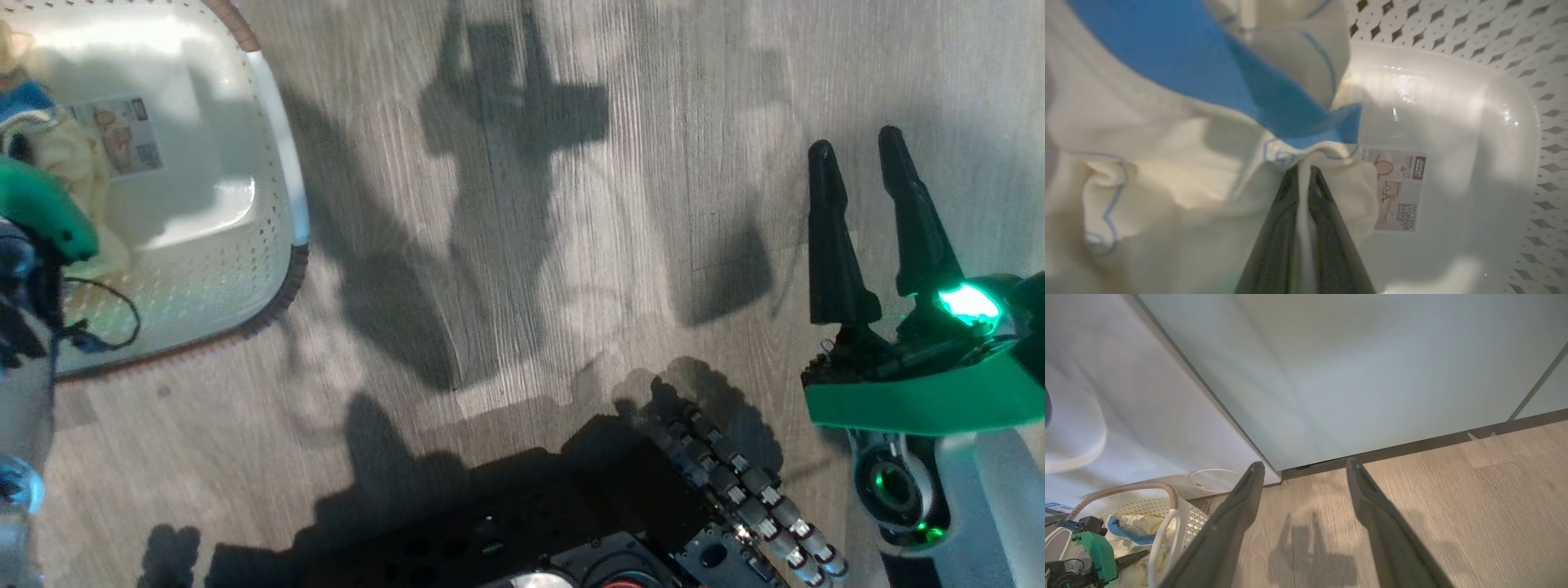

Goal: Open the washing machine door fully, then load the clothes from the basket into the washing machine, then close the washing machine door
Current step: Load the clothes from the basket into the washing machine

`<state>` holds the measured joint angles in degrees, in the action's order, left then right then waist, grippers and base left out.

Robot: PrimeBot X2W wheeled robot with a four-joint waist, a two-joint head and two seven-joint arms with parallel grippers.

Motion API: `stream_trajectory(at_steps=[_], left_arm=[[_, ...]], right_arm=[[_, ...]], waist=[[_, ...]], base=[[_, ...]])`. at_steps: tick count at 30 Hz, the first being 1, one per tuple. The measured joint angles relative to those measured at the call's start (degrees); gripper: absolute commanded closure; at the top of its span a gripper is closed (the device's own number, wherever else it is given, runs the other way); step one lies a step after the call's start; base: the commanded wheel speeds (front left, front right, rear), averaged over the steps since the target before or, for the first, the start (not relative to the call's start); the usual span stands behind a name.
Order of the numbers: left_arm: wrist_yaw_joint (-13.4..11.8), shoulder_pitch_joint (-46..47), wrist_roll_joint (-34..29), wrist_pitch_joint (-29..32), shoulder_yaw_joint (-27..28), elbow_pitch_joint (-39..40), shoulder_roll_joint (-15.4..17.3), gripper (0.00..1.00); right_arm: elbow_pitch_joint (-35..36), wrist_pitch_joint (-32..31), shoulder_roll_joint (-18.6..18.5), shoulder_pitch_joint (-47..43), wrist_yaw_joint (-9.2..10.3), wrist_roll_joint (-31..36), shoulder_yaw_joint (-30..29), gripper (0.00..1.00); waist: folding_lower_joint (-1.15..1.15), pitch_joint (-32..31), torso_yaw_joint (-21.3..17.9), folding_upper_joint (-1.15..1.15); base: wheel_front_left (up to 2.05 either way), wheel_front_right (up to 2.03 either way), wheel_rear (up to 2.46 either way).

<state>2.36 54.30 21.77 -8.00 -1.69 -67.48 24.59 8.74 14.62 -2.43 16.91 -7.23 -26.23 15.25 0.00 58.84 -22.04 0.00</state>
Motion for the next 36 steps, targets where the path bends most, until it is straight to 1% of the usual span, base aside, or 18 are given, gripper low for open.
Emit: stream_trajectory(at_steps=[5,6,8,10,14,18,23,26,31,32,36], left_arm=[[-0.02,-0.93,-0.75,-3.49,-1.97,1.94,-2.48,1.00],[-0.02,-0.93,-0.75,-3.49,-1.97,1.94,-2.48,1.00],[-0.05,-1.64,-1.20,-4.58,-2.35,3.01,-3.52,1.00],[-0.08,-2.58,-1.72,-5.23,-3.02,4.53,-4.31,1.00],[-0.88,-4.61,-2.22,-6.21,-4.00,9.14,-5.86,1.00],[-1.74,-7.55,-3.07,-6.38,-4.21,15.56,-7.28,1.00],[-3.12,-12.84,-4.45,-6.41,-4.41,26.85,-9.69,1.00],[-3.65,-16.63,-4.76,-6.47,-4.41,32.83,-11.01,1.00],[-5.15,-22.33,-5.14,-6.47,-4.04,41.01,-12.45,1.00],[-5.61,-24.32,-5.14,-6.47,-3.92,43.91,-12.95,1.00],[-6.66,-28.27,-5.14,-6.48,-3.31,49.00,-13.38,1.00]], right_arm=[[-0.24,0.00,0.00,0.04,0.00,0.71,-0.62,0.00],[-0.24,0.00,0.00,0.04,0.00,0.71,-0.62,0.00],[-0.41,0.00,0.00,0.04,0.00,1.22,-1.10,0.00],[-0.62,0.00,-0.01,0.03,0.00,1.87,-1.74,0.00],[-0.74,0.00,-0.01,-0.04,0.00,3.35,-3.19,0.00],[-0.97,0.00,-0.01,-0.22,0.00,5.16,-4.52,0.00],[-1.36,0.01,-0.01,-0.62,0.00,7.65,-6.32,0.00],[-1.75,0.01,-0.01,-2.36,0.00,9.22,-7.04,0.00],[-2.57,0.00,-0.02,-4.28,0.00,11.06,-7.95,0.00],[-2.67,0.01,-0.02,-4.91,0.00,11.76,-8.21,0.00],[-3.68,0.00,-0.02,-6.80,0.00,13.01,-8.70,0.00]], waist=[[0.00,-1.53,1.17,0.00],[0.00,-1.53,1.17,0.00],[0.00,-2.29,1.77,0.00],[0.00,-3.13,2.39,0.00],[0.00,-4.96,3.72,0.00],[0.00,-7.11,5.07,0.00],[0.00,-10.53,6.94,0.00],[-0.01,-12.89,8.18,0.00],[-0.01,-17.15,10.26,0.01],[-0.01,-18.99,11.05,0.00],[-0.01,-22.89,12.63,0.00]], base=[[0.00,0.00,0.00],[0.00,0.00,0.00],[0.00,0.00,0.00],[0.00,0.00,0.00],[0.00,0.00,0.00],[0.00,0.00,0.00],[0.00,0.00,0.00],[0.00,0.00,0.00],[0.00,0.00,0.00],[0.00,0.00,0.00],[0.00,0.00,0.00]])
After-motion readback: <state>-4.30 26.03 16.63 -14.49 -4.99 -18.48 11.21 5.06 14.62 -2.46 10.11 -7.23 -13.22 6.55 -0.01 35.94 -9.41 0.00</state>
